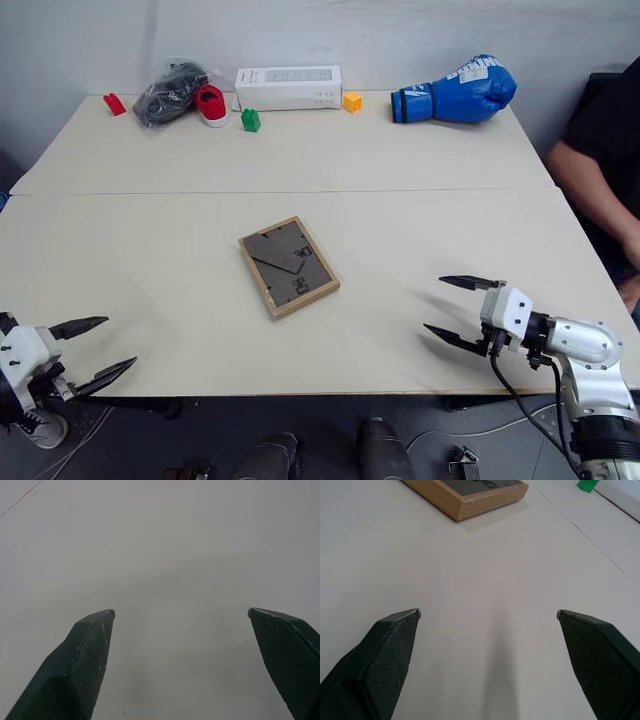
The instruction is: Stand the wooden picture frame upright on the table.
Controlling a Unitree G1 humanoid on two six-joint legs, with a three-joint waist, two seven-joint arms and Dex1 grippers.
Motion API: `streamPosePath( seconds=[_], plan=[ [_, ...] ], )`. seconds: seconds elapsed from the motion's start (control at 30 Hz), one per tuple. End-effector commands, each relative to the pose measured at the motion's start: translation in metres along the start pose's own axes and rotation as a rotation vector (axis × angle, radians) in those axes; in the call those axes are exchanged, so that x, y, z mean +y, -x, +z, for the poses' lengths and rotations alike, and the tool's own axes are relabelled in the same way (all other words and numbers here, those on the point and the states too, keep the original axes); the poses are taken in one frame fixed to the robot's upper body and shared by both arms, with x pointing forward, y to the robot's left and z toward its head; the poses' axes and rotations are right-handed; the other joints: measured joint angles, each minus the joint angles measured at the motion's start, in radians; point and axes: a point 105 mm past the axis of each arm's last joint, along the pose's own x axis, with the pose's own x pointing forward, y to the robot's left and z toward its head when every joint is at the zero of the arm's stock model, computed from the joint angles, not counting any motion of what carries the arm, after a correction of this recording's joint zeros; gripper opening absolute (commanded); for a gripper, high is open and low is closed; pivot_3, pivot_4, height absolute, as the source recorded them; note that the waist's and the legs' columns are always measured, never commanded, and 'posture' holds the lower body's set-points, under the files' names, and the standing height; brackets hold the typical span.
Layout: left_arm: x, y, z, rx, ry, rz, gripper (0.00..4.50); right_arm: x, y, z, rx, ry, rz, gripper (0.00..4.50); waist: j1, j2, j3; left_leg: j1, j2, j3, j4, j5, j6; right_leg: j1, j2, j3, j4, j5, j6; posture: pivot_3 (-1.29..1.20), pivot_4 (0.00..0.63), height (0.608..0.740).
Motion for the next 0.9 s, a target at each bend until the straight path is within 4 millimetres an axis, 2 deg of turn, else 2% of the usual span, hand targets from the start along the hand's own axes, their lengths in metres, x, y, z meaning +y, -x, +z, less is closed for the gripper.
streamPosePath(
  seconds=[0.03, 0.17, 0.23, 0.27, 0.3, 0.43, 0.53, 0.67, 0.73, 0.9],
  plan=[
    [0.008, 0.003, 0.008, -0.02, 0.002, 0.037, 4.5, -0.006, 0.002, 0.005, -0.012, 0.03, -0.005, 4.48, -0.001, 0.0, 0.0, 0.0, 0.0, 0.0, 0.0, 0.0, 0.0, 0.0, 0.0, 0.0, 0.0, 0.0, 0.0, 0.0, 0.15, 0.74],
    [-0.001, -0.003, 0.019, -0.048, 0.093, -0.024, 4.5, -0.01, -0.01, 0.008, -0.034, -0.017, -0.008, 4.48, -0.003, 0.0, 0.0, 0.0, 0.0, 0.0, 0.0, 0.0, 0.0, 0.0, 0.0, 0.0, 0.0, 0.0, 0.0, 0.0, 0.15, 0.74],
    [-0.003, -0.011, 0.033, -0.1, 0.125, -0.038, 4.5, -0.017, -0.025, 0.015, -0.045, -0.05, -0.008, 4.11, -0.003, 0.0, 0.0, 0.0, 0.0, 0.0, 0.0, 0.0, 0.0, 0.0, 0.0, 0.0, 0.0, 0.0, 0.0, 0.0, 0.15, 0.74],
    [-0.003, -0.019, 0.04, -0.122, 0.161, -0.029, 4.11, -0.022, -0.035, 0.016, -0.034, -0.065, -0.013, 3.9, -0.002, 0.0, 0.0, 0.0, 0.0, 0.0, 0.0, 0.0, 0.0, 0.0, 0.0, 0.0, 0.0, 0.0, 0.0, 0.0, 0.15, 0.74],
    [-0.001, -0.028, 0.045, -0.124, 0.137, 0.002, 3.93, -0.024, -0.044, 0.015, -0.01, -0.089, -0.005, 3.61, -0.001, 0.001, 0.001, 0.0, 0.0, 0.0, 0.0, 0.0, 0.0, 0.0, 0.0, 0.0, 0.0, 0.0, -0.001, 0.0, 0.15, 0.74],
    [0.0, -0.078, 0.065, -0.136, 0.199, 0.1, 2.71, -0.036, -0.092, 0.02, 0.012, -0.024, 0.002, 2.24, 0.001, 0.001, 0.001, 0.0, 0.0, 0.0, 0.001, 0.001, -0.001, 0.0, 0.0, 0.0, 0.001, 0.002, -0.001, 0.0, 0.15, 0.74],
    [-0.001, -0.115, 0.068, -0.101, 0.272, 0.161, 1.84, -0.04, -0.133, 0.026, 0.0, 0.0, -0.009, 1.29, -0.001, 0.0, 0.0, -0.002, 0.0, 0.0, 0.001, 0.001, -0.002, -0.004, 0.001, 0.0, 0.002, 0.002, 0.0, 0.0, 0.15, 0.74],
    [-0.005, -0.148, 0.072, -0.062, 0.309, 0.187, 0.59, -0.037, -0.17, 0.032, -0.002, 0.007, 0.022, 0.0, -0.007, -0.001, 0.0, -0.007, 0.0, 0.002, 0.003, 0.002, -0.003, -0.009, 0.001, -0.001, 0.004, 0.002, 0.0, 0.0, 0.15, 0.74],
    [-0.015, -0.159, 0.075, -0.033, 0.339, 0.144, 0.05, -0.035, -0.181, 0.033, 0.0, 0.017, 0.025, 0.0, -0.014, -0.001, 0.0, -0.007, 0.0, 0.002, 0.003, 0.002, -0.003, -0.009, 0.001, -0.002, 0.004, 0.002, 0.0, 0.0, 0.15, 0.74],
    [-0.022, -0.167, 0.074, 0.009, 0.339, 0.12, 0.05, -0.017, -0.192, 0.043, -0.046, 0.013, 0.107, 0.0, -0.027, -0.001, 0.0, -0.007, 0.0, 0.002, 0.004, 0.002, -0.003, -0.009, 0.0, -0.002, 0.004, 0.002, 0.0, 0.0, 0.15, 0.74]
  ],
)
